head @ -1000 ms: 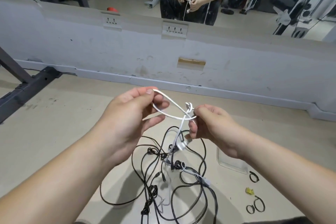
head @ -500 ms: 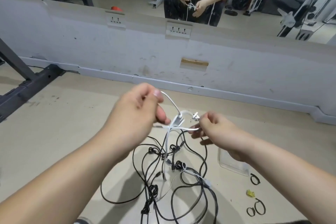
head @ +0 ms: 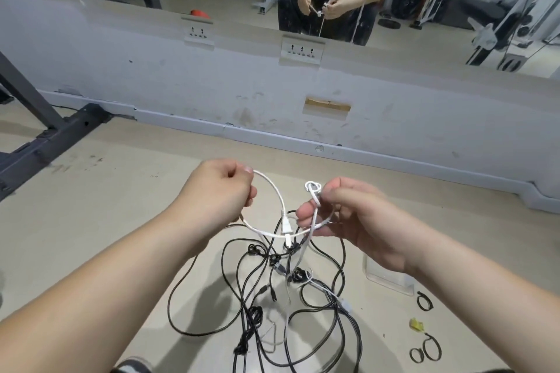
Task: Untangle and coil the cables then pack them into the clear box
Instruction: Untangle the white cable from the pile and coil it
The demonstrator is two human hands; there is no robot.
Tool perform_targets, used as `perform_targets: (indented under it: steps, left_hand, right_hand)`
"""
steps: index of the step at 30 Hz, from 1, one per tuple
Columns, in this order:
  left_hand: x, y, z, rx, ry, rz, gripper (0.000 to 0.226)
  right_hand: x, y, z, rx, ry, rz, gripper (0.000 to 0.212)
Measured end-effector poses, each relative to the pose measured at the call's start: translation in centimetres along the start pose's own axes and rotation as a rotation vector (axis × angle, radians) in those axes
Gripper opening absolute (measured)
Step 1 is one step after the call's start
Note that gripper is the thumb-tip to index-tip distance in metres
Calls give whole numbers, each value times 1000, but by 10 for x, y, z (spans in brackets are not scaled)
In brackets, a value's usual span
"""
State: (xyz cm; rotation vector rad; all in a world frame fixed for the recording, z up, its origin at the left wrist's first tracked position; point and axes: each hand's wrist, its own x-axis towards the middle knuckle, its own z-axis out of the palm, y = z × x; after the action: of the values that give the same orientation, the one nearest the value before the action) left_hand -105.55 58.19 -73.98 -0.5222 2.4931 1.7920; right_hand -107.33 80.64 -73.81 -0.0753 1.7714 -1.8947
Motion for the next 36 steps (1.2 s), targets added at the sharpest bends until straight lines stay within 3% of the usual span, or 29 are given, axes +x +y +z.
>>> perform_targets:
  steps: [3, 4, 7, 10, 12, 15, 17, 20, 25, 29, 33, 36]
  left_hand:
    - [-5, -3, 1, 414, -17, 88, 57]
    - [-9, -1, 3, 460, 4, 172, 53]
    - [-20, 2, 13, 252, -57, 337, 15]
    - [-32, 4, 25, 48, -255, 275, 26]
    - [-35, 6, 28, -19, -288, 232, 28]
    - [-34, 7, 29, -192, -321, 209, 8]
    - [-32, 5, 29, -277, -327, 185, 16]
    - [-29, 3, 29, -243, -284, 207, 17]
    - [-33, 2, 26, 14, -230, 356, 21]
    - [-34, 2, 26, 38, -237, 320, 17]
    - [-35, 7, 21, -37, -252, 208, 29]
    - [-35, 8, 20, -2, -324, 173, 16]
  right_hand:
    - [-4, 0, 1, -1, -32, -25, 8]
    - [-5, 0, 2, 4, -38, -34, 8]
    - [-5, 1, 5, 20, -3, -86, 12]
    - [-6, 1, 6, -11, 29, -119, 14]
    - [-6, 0, 5, -14, 1, -116, 12]
    - [-7, -2, 2, -25, -65, -114, 13]
    - [-7, -1, 1, -42, -112, -99, 14]
    - [-5, -1, 1, -8, -107, -65, 15]
    - [-4, -3, -2, -81, -102, -104, 43]
    - [-5, 1, 1, -172, -69, -208, 18]
    - [-4, 2, 1, -133, 11, -199, 24]
    - [-1, 3, 0, -97, 99, -204, 27]
